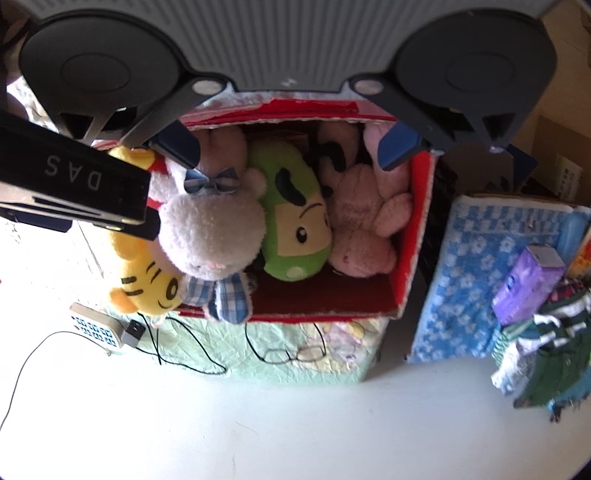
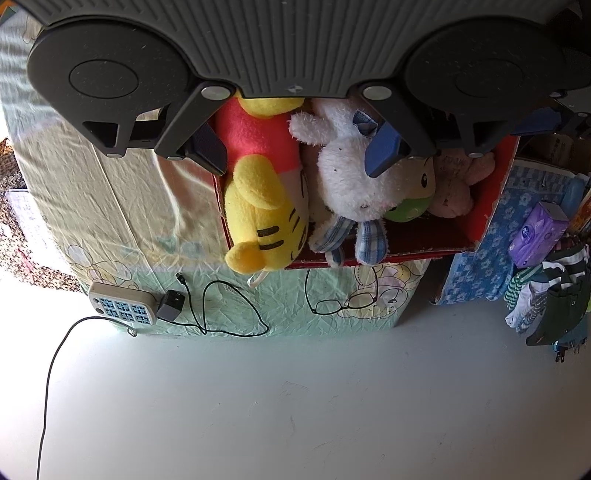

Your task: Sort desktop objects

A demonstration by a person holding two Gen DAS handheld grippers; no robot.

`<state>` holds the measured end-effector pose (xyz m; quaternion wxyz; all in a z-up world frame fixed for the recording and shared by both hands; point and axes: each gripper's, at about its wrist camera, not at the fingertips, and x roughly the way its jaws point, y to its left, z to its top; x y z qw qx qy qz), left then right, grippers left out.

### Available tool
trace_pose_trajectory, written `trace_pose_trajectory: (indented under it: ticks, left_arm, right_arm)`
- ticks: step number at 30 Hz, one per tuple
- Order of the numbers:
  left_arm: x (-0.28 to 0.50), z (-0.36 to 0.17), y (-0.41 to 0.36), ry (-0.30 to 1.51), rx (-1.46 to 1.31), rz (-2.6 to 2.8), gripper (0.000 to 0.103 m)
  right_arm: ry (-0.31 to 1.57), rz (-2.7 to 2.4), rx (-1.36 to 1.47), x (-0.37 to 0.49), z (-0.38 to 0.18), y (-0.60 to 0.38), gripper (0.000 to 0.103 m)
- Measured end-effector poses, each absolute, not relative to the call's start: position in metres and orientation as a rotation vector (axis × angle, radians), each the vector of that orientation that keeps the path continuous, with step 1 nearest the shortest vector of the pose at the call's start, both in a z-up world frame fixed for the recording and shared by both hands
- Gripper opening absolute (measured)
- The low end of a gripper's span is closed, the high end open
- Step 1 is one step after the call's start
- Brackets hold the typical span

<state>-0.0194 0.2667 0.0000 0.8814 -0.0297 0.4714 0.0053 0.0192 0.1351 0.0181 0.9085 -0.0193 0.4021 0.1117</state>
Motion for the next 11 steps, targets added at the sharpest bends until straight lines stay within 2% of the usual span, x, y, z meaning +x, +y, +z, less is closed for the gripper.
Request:
trace_pose_trajectory:
  ticks: [6,11]
  left_arm:
    - [-0.0245,0.0090,0.2625,0.937,-0.014,0.027,0.103]
    - [-0.0201,0.0062,0.2689,0.973,-0.036,0.035,0.103]
  right_arm:
    - [0.815,0.222,-0.029,0.0159,0.0212,0.1317,0.084]
    - [0.807,0.216,-0.035,0.0134,0.0213,0.1333,0.084]
